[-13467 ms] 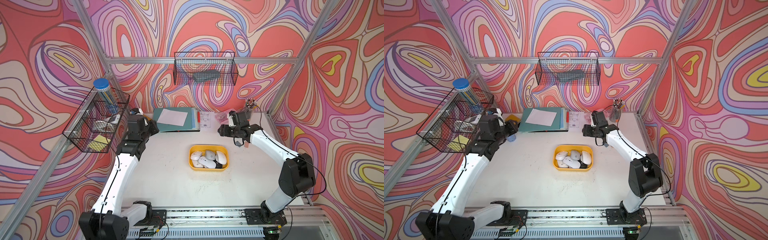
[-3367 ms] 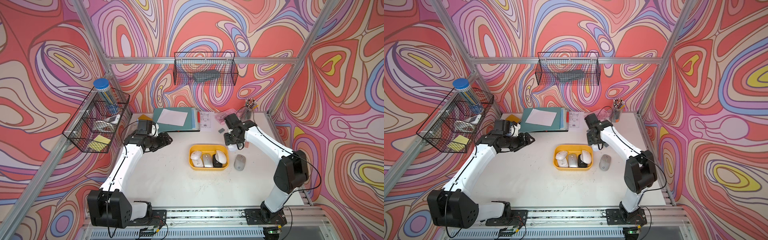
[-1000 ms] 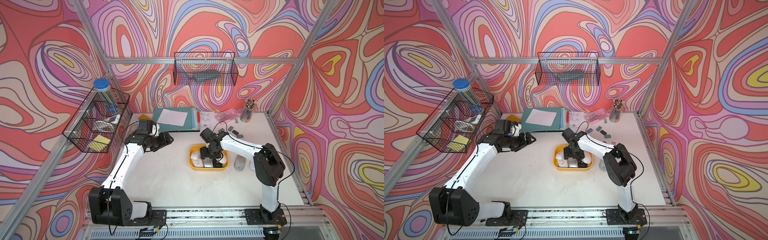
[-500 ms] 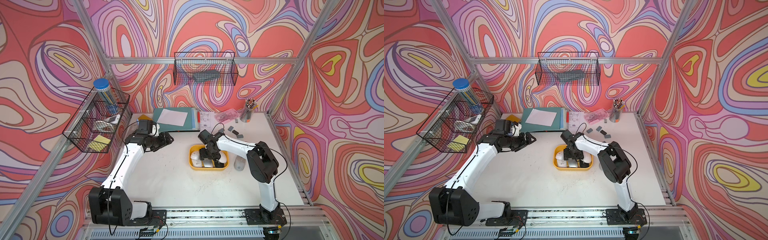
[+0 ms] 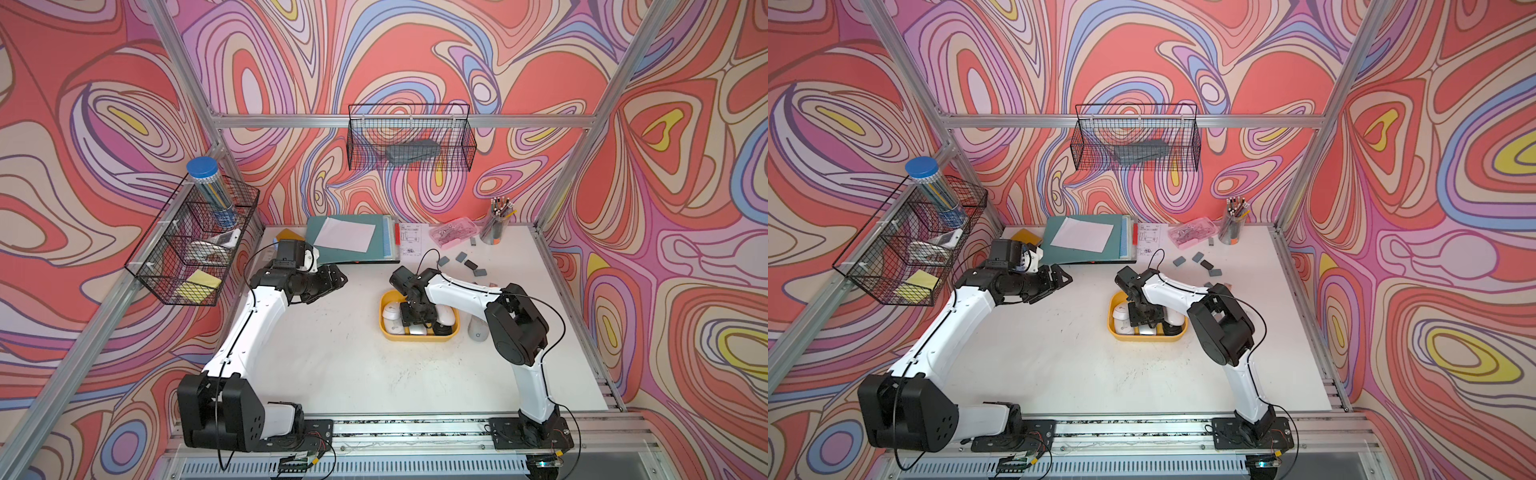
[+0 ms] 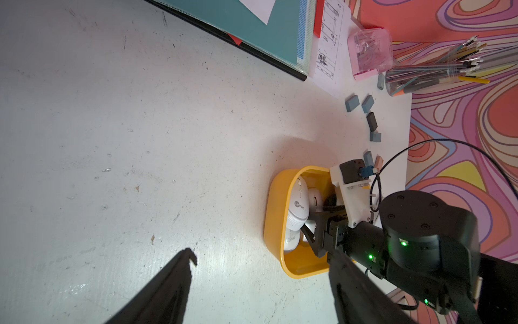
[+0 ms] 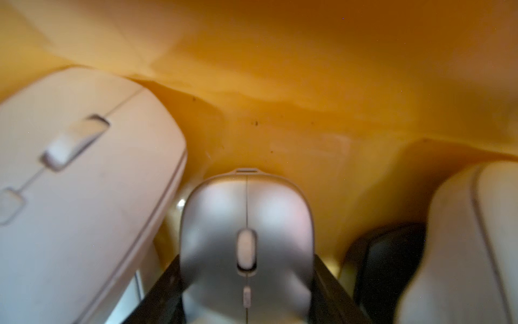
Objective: Take out the mouse from the storage box
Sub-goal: Pick up the mouse from the storage box.
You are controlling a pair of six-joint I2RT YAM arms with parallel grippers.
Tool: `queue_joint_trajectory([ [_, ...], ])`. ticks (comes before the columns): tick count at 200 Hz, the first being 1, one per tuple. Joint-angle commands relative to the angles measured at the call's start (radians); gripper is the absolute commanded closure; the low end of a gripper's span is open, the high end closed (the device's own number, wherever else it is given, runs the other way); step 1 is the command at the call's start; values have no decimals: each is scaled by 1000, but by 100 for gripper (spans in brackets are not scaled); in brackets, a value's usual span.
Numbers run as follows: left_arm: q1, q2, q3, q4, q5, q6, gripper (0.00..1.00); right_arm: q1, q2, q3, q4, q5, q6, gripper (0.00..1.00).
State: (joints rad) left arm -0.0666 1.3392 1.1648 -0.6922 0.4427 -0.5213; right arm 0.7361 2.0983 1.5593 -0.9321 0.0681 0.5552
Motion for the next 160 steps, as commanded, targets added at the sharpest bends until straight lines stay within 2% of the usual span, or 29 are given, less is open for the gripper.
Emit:
queue_joint_trajectory([
  [1,3,2,-10,7,7,1,19,11,-14,5,-25,24,-2,48],
  [12,2,1,-10,8,8,1,19,11,-45,10,-22,44,1,51],
  [52,2,-2,-11,10,6,1,19,10,-145,86,-42,94,-6,50],
  [103,2,-2,-9,7,5,2,19,10,-151,204,-112,115,-40,50],
  [127,3,-2,-8,7,5,1,19,23,-180,199,-107,49,-39,50],
  [160,3,-7,-7,5,1,3,19,50,-260,127,-133,50,-3,50],
])
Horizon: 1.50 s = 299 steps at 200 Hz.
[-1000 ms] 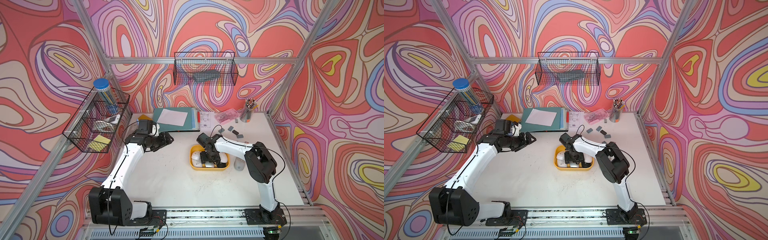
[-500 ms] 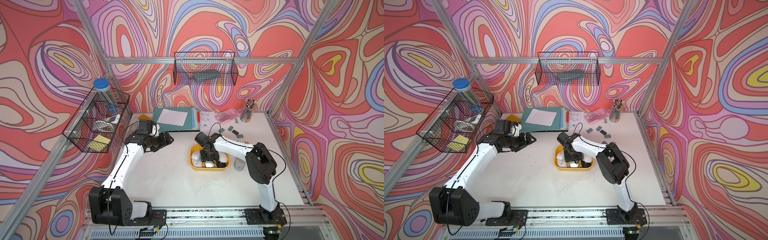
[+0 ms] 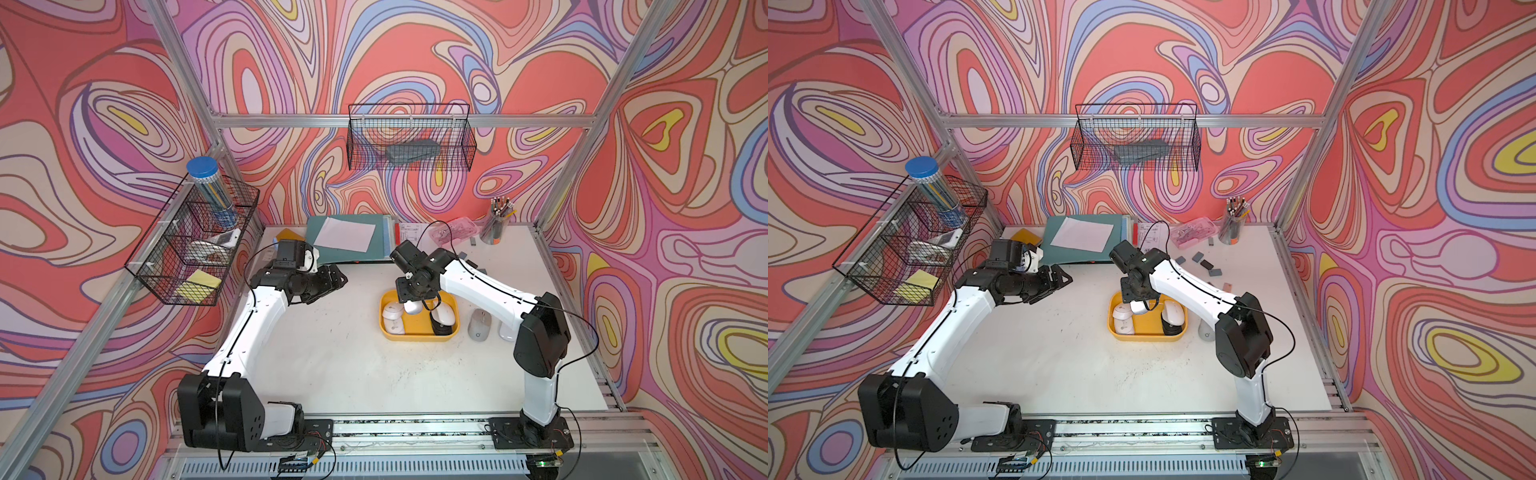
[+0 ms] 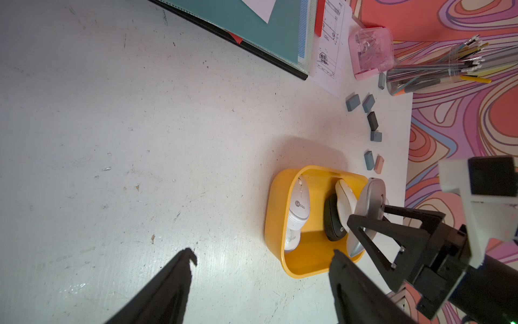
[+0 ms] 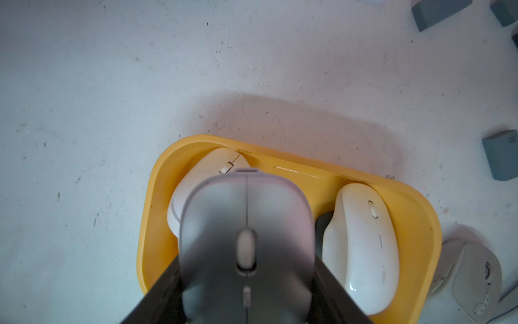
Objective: Take out the mouse from the storage box
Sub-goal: Place the mouse at the center of the board.
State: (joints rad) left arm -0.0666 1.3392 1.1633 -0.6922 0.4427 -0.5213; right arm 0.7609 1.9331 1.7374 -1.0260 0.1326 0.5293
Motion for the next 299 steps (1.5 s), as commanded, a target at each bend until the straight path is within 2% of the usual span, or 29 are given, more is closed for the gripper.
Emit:
queue_joint_trajectory([
  [1,4,-7,-5,5,2,3,19,26,-99,-55,-41,-14,25,51],
  [27,2,-8,-5,6,6,4,19,50,-252,-207,-68,-7,115,50],
  [64,4,-18,-9,10,11,1,19,55,-497,-475,-135,24,313,50],
  [112,2,-20,-17,20,24,-9,19,54,-666,-798,-86,-28,528,50],
  [148,1,-20,-22,25,25,-14,19,55,-632,-910,29,-64,548,50],
  [229,-4,1,-19,23,22,-12,19,55,-433,-959,186,-123,511,44],
  [274,-4,4,-14,21,33,-10,18,55,-382,-944,169,-128,500,26],
  [299,-4,4,-17,19,26,-9,17,61,-398,-930,141,-111,500,22],
])
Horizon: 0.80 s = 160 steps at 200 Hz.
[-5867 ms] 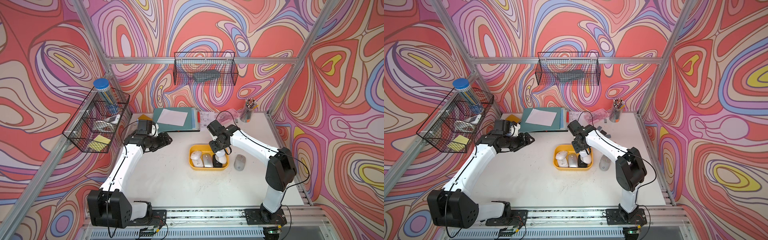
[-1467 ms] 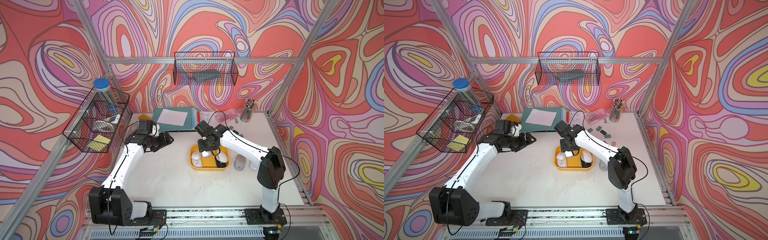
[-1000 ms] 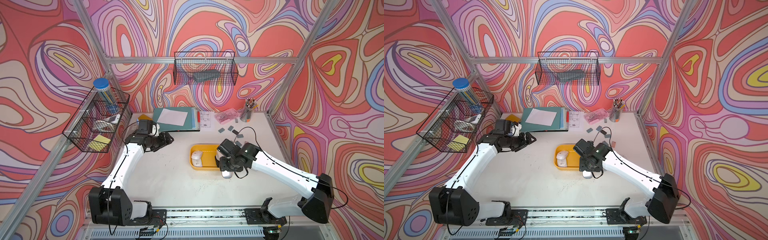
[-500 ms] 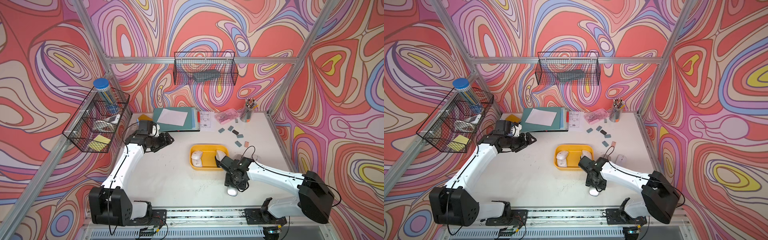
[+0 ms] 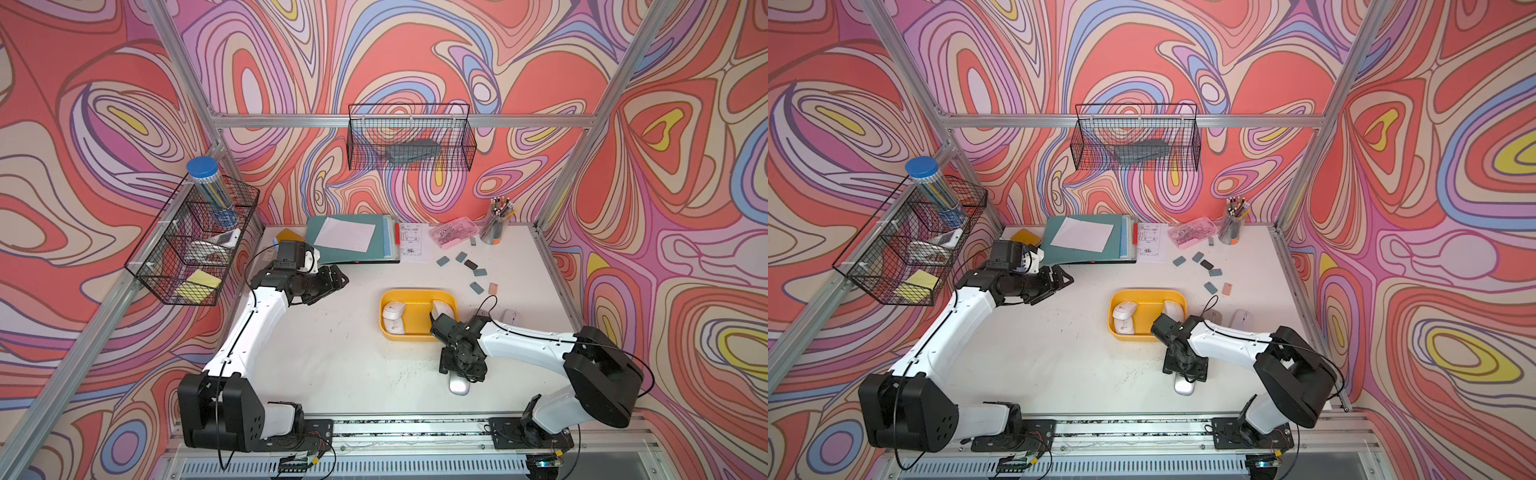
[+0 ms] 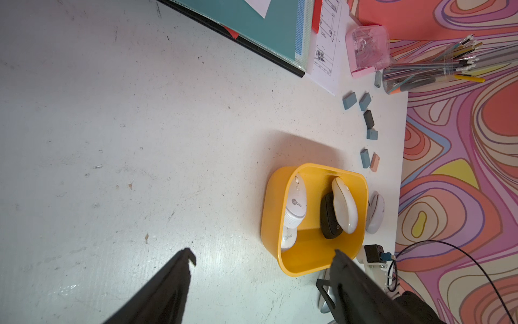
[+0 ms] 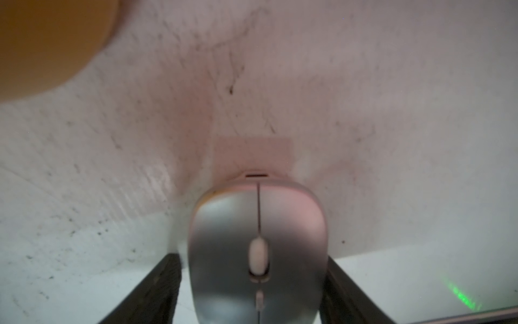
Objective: Take out the mouse from the storage box
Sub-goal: Place the mouse at the center of the board, then adjust the mouse in the storage box.
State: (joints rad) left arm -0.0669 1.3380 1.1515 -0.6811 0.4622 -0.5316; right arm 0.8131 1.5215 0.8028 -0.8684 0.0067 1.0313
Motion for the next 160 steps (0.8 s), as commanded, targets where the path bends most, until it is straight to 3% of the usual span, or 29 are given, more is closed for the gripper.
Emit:
queue_joint_trajectory([
  [1,-4,6,-5,8,6,1,17,11,10,8,-20,18,0,22],
  [43,-5,6,-6,8,-1,-1,17,69,-130,239,-321,136,3,23],
  [60,-5,8,-4,5,-1,1,17,69,-144,333,-411,67,-46,23],
  [75,-5,6,-3,6,1,1,17,69,-150,363,-375,-77,-84,24],
  [87,-5,5,-3,7,5,2,18,68,-163,345,-287,-197,-108,40],
  [103,-5,2,-1,7,15,4,18,69,-142,358,-287,-231,-140,59],
  [117,-5,-5,-5,7,16,5,20,68,-96,413,-332,-200,-183,100],
  [160,-5,-32,-7,14,10,16,24,60,3,537,-280,-69,-326,100],
])
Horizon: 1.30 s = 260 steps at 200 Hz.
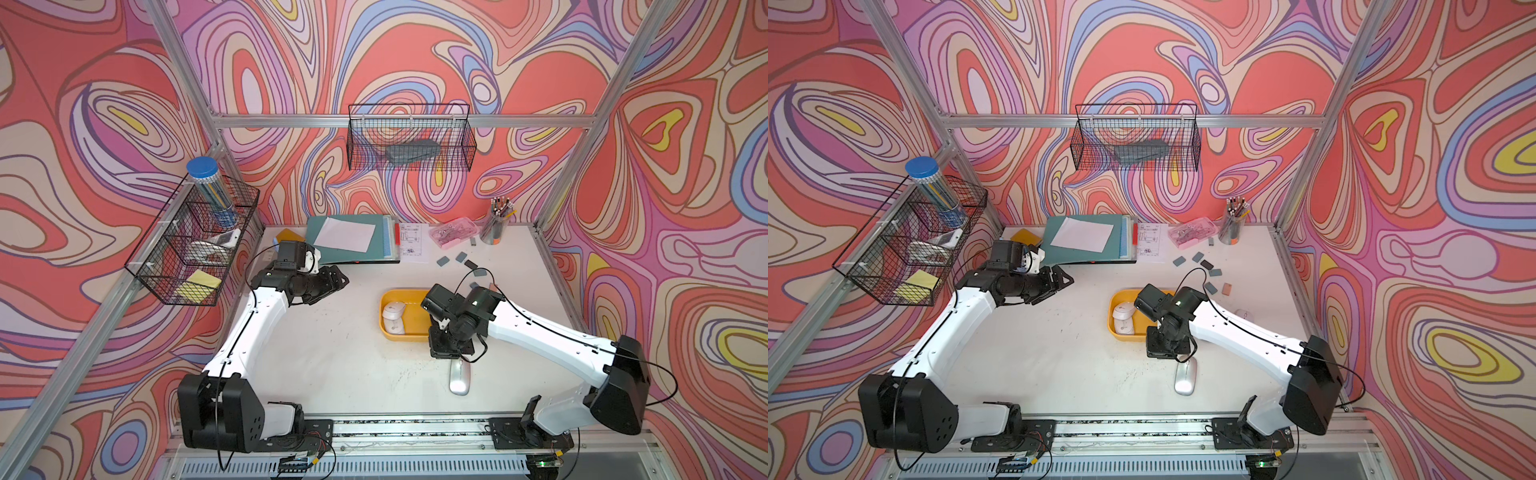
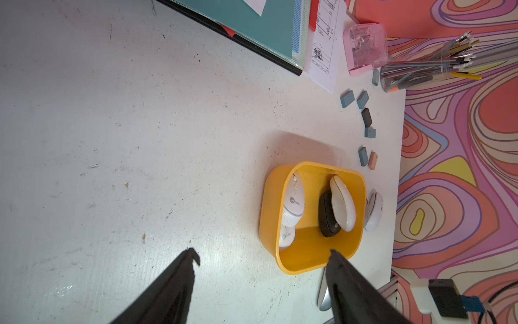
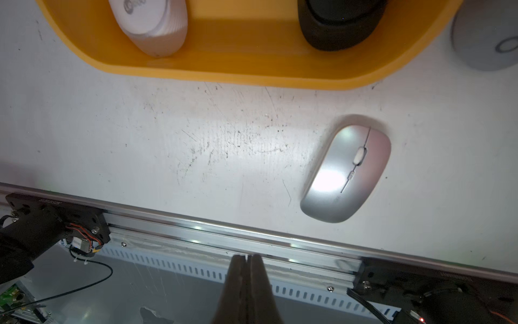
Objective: Take out the mouse from the storage box
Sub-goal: Adjust the mouse in the storage box.
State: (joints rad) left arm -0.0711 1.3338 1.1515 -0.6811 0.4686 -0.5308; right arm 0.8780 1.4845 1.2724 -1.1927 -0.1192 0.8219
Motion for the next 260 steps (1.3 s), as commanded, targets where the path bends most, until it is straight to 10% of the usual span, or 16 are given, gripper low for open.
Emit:
queue_joint_trajectory([
  [1,-1,-28,-7,14,4,15,24,-6,42,69,49,55,-121,100],
  [30,-1,-24,-3,13,8,15,23,-19,223,234,100,104,-226,47],
  [59,-1,-21,4,2,-4,21,20,-33,480,433,65,84,-250,31],
  [176,-1,-13,2,7,16,16,20,-157,625,489,308,-72,-52,24],
  [260,-1,-12,-2,12,31,10,20,-165,699,555,212,70,-23,22],
])
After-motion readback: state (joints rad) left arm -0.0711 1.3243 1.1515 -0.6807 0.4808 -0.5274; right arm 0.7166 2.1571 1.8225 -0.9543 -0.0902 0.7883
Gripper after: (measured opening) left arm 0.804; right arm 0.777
